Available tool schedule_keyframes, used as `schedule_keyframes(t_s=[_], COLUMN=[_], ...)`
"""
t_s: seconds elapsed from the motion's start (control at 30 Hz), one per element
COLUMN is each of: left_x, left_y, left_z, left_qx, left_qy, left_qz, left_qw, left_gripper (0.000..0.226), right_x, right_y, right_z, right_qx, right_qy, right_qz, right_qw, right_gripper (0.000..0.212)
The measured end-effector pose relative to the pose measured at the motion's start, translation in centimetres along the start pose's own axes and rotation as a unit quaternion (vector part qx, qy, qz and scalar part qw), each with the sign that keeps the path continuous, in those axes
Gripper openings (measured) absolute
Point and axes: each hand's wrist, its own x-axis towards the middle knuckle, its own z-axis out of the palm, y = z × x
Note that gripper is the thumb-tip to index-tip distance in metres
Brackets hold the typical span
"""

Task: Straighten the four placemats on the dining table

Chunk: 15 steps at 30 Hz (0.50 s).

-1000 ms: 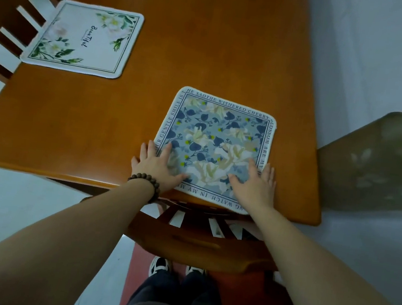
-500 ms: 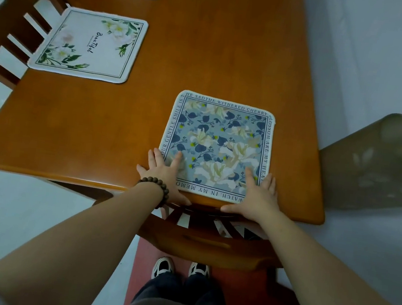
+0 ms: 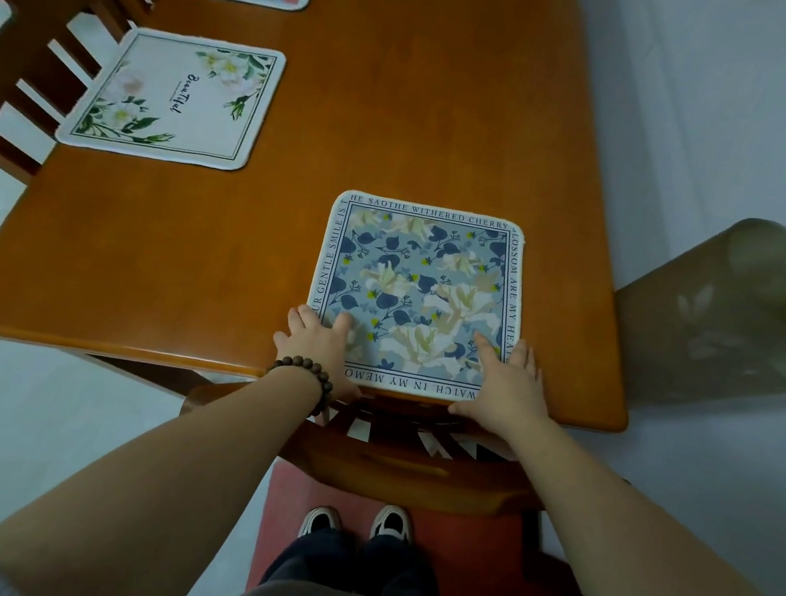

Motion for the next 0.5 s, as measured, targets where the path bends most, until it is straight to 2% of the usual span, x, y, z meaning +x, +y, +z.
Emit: schedule_keyframes(t_s=[0.13,0.27,0.5], left_x=[-0.1,-0.1,-1.4], left_y=[0.1,-0.2,-2.1], left_z=[0.0,-0.5,-1.8], left_qx=[0.021,0.017,-0.034], left_qy=[-0.003,-0.046,-0.006], left_qz=[0.002,0.005,0.036], left_qw=[1.0,0.999,0.999], left_gripper=[0.1,0.108,0.099], right_x=[-0.1,-0.4,-2.9], right_y=[-0.3,-0.3,-1.1], right_z=[0.0,-0.6,-1.9], right_qx=[-0.001,0.003,0.056], right_qy=[-0.002,-0.02,0.062], right_qz=[0.008,0.014,-0.005], right_qw=[1.0,1.0,0.996], right_gripper=[0.116,0.115,0.086])
